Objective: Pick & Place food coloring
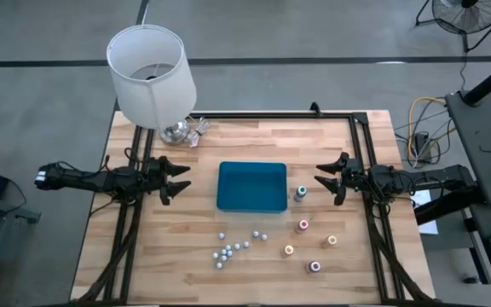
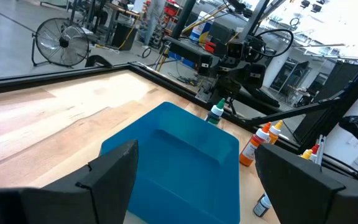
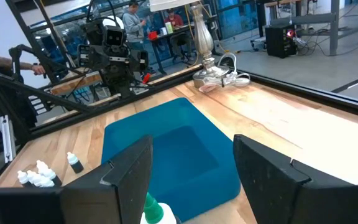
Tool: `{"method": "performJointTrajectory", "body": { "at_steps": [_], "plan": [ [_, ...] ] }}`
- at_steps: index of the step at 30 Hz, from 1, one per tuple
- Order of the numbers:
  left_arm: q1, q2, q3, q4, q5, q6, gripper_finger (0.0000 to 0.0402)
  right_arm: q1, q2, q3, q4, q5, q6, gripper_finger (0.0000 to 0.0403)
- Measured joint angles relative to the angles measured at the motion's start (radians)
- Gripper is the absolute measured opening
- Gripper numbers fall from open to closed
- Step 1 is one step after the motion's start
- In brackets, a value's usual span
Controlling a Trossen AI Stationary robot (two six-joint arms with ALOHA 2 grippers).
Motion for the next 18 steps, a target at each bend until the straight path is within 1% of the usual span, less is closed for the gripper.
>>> {"method": "performJointTrajectory", "body": {
  "at_steps": [18],
  "plan": [
    [0.0, 0.0, 0.0, 0.0, 0.0, 0.0, 0.0293, 0.0, 0.0, 0.0, 0.003, 0.002, 0.001, 0.0215]
  ]
}}
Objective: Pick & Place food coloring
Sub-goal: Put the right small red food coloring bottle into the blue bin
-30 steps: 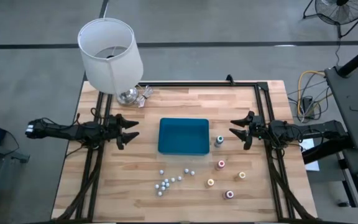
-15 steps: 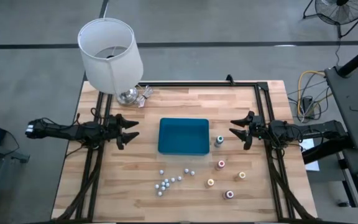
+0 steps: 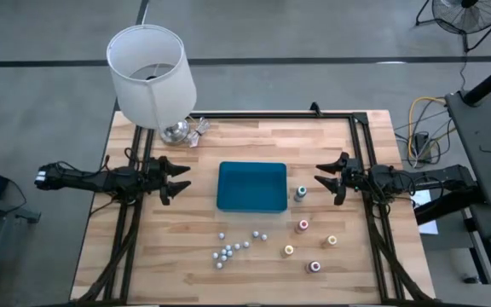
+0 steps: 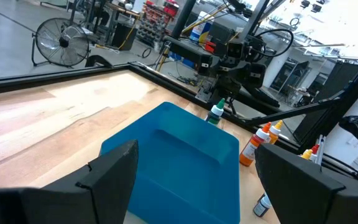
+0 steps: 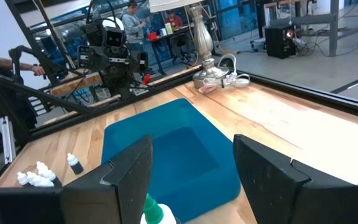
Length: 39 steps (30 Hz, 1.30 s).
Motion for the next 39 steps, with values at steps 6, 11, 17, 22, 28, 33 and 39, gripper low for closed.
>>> {"method": "performJointTrajectory", "body": {
  "at_steps": [6, 11, 17, 22, 28, 33, 39],
  "plan": [
    [0.0, 0.0, 0.0, 0.0, 0.0, 0.0, 0.0293, 0.0, 0.0, 0.0, -0.003, -0.001, 0.083, 0.0215],
    [0.0, 0.0, 0.0, 0.0, 0.0, 0.0, 0.0293, 0.0, 0.0, 0.0, -0.002, 0.001, 0.134, 0.0215],
    [0.0, 0.0, 0.0, 0.006, 0.0, 0.002, 0.0293, 0.0, 0.0, 0.0, -0.001, 0.009, 0.241, 0.0215],
    [0.0, 0.004, 0.0, 0.014, -0.006, 0.009, 0.0293, 0.0, 0.0, 0.0, 0.002, 0.03, 0.248, 0.0215],
    [0.0, 0.008, 0.0, 0.036, -0.015, -0.078, 0.0293, 0.0, 0.007, 0.0, 0.001, 0.033, 0.213, 0.0215],
    [0.0, 0.01, 0.0, 0.037, -0.016, -0.19, 0.0293, 0.0, 0.03, 0.0, 0.001, 0.034, 0.2, 0.0215],
    [0.0, 0.01, 0.0, 0.042, -0.01, -0.371, 0.0293, 0.0, 0.072, 0.0, 0.0, 0.034, 0.198, 0.0215]
  ]
}}
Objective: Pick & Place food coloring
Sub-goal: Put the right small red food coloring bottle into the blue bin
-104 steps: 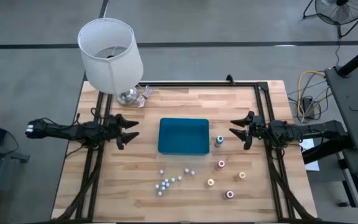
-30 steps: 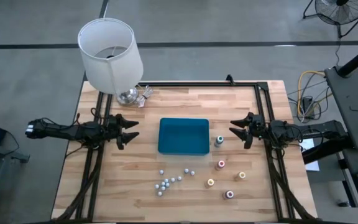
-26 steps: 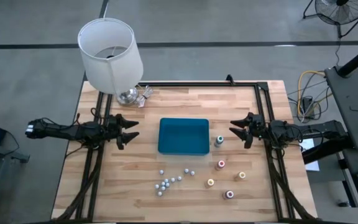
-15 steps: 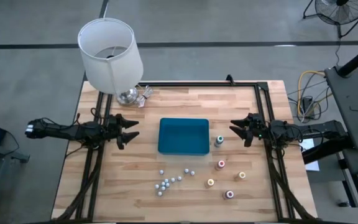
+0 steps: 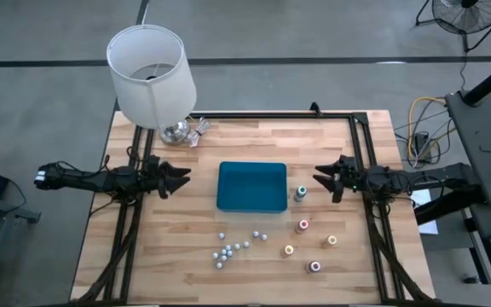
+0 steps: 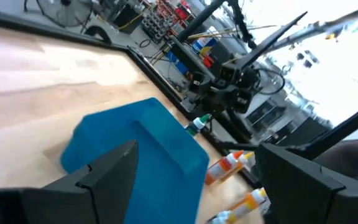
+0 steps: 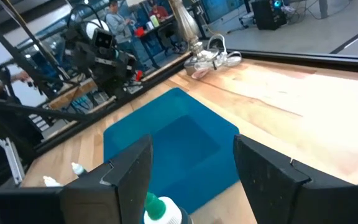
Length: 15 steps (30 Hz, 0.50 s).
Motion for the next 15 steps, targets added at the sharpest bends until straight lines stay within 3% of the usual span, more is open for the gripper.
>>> {"method": "performJointTrajectory", "body": {
  "at_steps": [4, 10, 15],
  "plan": [
    [0.0, 0.0, 0.0, 0.009, -0.01, -0.047, 0.0293, 0.0, 0.035, 0.0, 0.0, 0.0, 0.0, 0.0215],
    [0.0, 0.0, 0.0, 0.007, -0.128, -0.049, 0.0293, 0.0, 0.074, 0.0, 0.0, -0.002, 0.053, 0.0215],
    [0.0, 0.005, 0.0, 0.007, -0.133, -0.067, 0.0285, 0.0, 0.104, 0.0, 0.0, -0.002, 0.076, 0.0213]
  ]
}}
